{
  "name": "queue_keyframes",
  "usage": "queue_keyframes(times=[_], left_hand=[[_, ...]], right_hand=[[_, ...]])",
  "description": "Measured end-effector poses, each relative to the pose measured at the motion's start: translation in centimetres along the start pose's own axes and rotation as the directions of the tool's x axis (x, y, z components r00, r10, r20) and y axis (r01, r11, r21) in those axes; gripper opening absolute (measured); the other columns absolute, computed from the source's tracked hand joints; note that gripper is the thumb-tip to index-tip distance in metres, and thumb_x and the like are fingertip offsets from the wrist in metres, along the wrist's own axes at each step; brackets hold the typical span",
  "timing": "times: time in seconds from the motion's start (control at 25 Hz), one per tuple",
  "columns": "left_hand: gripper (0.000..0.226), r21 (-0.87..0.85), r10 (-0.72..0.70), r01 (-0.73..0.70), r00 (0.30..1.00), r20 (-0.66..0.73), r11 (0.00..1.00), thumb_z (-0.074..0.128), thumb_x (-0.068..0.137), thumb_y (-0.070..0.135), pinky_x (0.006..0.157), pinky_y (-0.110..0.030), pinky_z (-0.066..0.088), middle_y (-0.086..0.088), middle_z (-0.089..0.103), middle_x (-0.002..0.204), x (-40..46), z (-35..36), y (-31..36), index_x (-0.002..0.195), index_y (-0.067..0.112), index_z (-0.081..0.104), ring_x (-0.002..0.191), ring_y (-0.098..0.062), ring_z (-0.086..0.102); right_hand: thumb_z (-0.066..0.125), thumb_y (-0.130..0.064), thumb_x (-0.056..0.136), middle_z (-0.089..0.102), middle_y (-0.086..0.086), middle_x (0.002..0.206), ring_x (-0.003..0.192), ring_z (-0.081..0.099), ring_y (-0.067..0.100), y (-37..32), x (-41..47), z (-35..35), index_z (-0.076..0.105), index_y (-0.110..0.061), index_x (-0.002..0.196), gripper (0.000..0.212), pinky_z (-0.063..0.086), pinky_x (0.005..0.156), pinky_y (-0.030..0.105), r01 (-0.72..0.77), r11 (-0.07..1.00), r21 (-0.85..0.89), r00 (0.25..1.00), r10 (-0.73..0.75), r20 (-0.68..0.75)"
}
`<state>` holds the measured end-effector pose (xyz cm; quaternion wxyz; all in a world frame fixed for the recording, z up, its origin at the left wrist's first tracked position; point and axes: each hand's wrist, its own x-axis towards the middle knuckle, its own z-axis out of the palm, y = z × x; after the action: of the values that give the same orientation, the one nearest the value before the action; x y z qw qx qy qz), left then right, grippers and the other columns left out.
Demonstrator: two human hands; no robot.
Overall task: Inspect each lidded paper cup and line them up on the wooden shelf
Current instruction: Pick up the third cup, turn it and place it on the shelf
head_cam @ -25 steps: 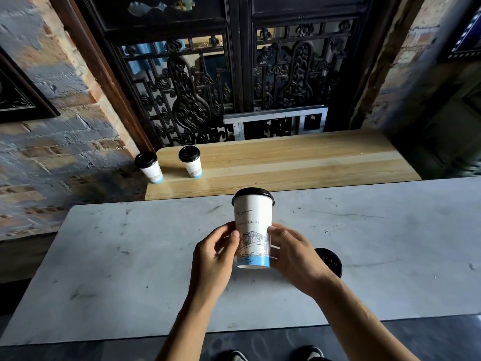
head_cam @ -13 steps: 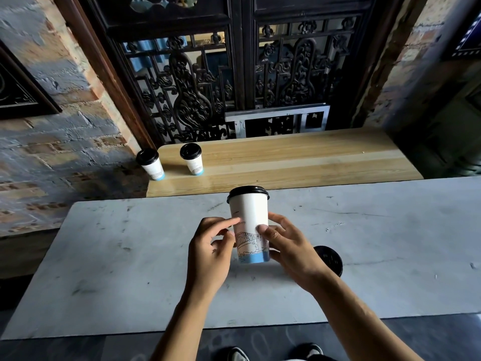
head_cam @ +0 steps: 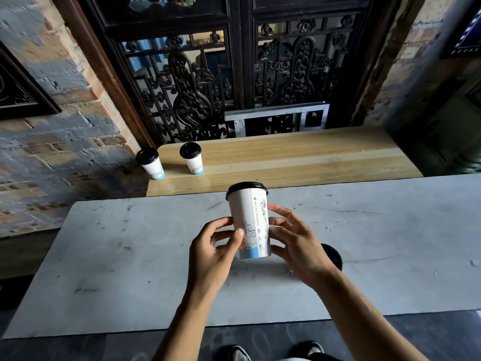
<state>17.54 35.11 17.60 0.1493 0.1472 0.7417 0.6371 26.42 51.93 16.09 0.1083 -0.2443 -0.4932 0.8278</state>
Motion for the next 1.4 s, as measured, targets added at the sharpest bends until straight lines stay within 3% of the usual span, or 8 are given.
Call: queue_keyframes(times=[0.24,0.48,0.64,0.72,0.84,0.96,1.16,1.4], left_hand=[[0.02,0.053,0.062,-0.061,0.998,-0.012,0.997,0.07,0.094,0.011,0.083,-0.031,0.063,-0.003,0.077,0.109,0.0,-0.2,-0.2,0.112,0.021,0.074,0.094,-0.013,0.075],[0.039,0.171,0.149,-0.142,0.989,-0.025,0.975,0.059,0.088,-0.013,0.074,-0.018,0.058,-0.002,0.068,0.107,-0.2,-0.2,-0.3,0.104,0.018,0.077,0.086,-0.012,0.071],[0.024,0.082,0.076,-0.073,0.996,-0.043,0.994,0.066,0.093,0.001,0.079,-0.026,0.061,-0.003,0.075,0.104,-0.5,0.0,-0.4,0.102,0.021,0.075,0.09,-0.01,0.073],[0.013,0.04,0.058,-0.056,0.997,-0.043,0.998,0.071,0.093,0.009,0.078,-0.022,0.06,-0.001,0.076,0.103,-0.7,0.1,-0.2,0.102,0.018,0.073,0.093,-0.008,0.073],[0.012,0.015,0.03,-0.03,0.999,-0.042,0.999,0.074,0.09,0.011,0.073,-0.01,0.053,0.002,0.076,0.102,-0.7,0.3,0.1,0.102,0.015,0.071,0.093,-0.002,0.073],[0.014,0.026,0.03,-0.03,1.0,-0.008,0.999,0.072,0.092,0.008,0.075,-0.011,0.054,0.005,0.076,0.105,-0.5,0.2,0.1,0.103,0.017,0.071,0.093,0.0,0.073],[0.018,0.063,0.021,-0.02,1.0,-0.017,0.998,0.07,0.093,0.01,0.079,-0.019,0.057,0.006,0.079,0.105,-0.1,-0.1,-0.6,0.106,0.023,0.075,0.093,-0.005,0.074],[0.022,0.052,-0.017,0.019,0.999,-0.037,0.998,0.07,0.093,0.006,0.085,-0.031,0.061,0.008,0.078,0.104,0.3,-1.3,-1.5,0.104,0.025,0.073,0.097,-0.008,0.074]], right_hand=[[0.059,0.004,0.097,0.077,0.009,0.102,0.091,0.073,0.02,0.0,-0.3,0.2,0.06,-0.012,0.129,0.036,0.059,0.078,0.035,0.017,0.999,0.046,1.0,-0.017,0.001],[0.056,0.011,0.095,0.068,0.022,0.12,0.101,0.067,0.028,1.0,0.1,-0.1,0.062,-0.007,0.129,0.039,0.055,0.084,0.034,0.009,0.994,0.111,1.0,-0.005,-0.03],[0.053,0.015,0.095,0.061,0.012,0.115,0.089,0.066,0.019,1.0,-0.1,-0.2,0.067,-0.011,0.12,0.039,0.057,0.078,0.03,0.02,0.996,0.089,0.999,-0.018,-0.031],[0.06,0.013,0.091,0.058,0.013,0.116,0.087,0.066,0.019,1.1,0.0,-0.2,0.066,-0.01,0.121,0.038,0.058,0.079,0.031,0.03,0.995,0.092,0.999,-0.027,-0.026],[0.073,-0.001,0.081,0.06,0.02,0.13,0.105,0.068,0.029,1.7,0.1,-0.3,0.063,-0.006,0.128,0.048,0.056,0.1,0.041,0.062,0.992,0.11,0.998,-0.059,-0.027],[0.072,-0.01,0.085,0.066,0.023,0.136,0.13,0.062,0.036,2.1,0.2,-0.5,0.061,0.0,0.135,0.052,0.042,0.116,0.05,0.102,0.993,0.063,0.994,-0.103,0.026],[0.068,-0.008,0.095,0.075,0.015,0.125,0.125,0.067,0.029,1.7,-0.1,-0.6,0.069,-0.003,0.128,0.034,0.047,0.112,0.04,0.132,0.985,-0.113,0.99,-0.125,0.071],[0.074,-0.011,0.091,0.078,0.012,0.116,0.113,0.073,0.026,2.0,0.5,0.6,0.066,-0.008,0.132,0.042,0.057,0.097,0.036,0.126,0.965,-0.231,0.992,-0.122,0.03]])
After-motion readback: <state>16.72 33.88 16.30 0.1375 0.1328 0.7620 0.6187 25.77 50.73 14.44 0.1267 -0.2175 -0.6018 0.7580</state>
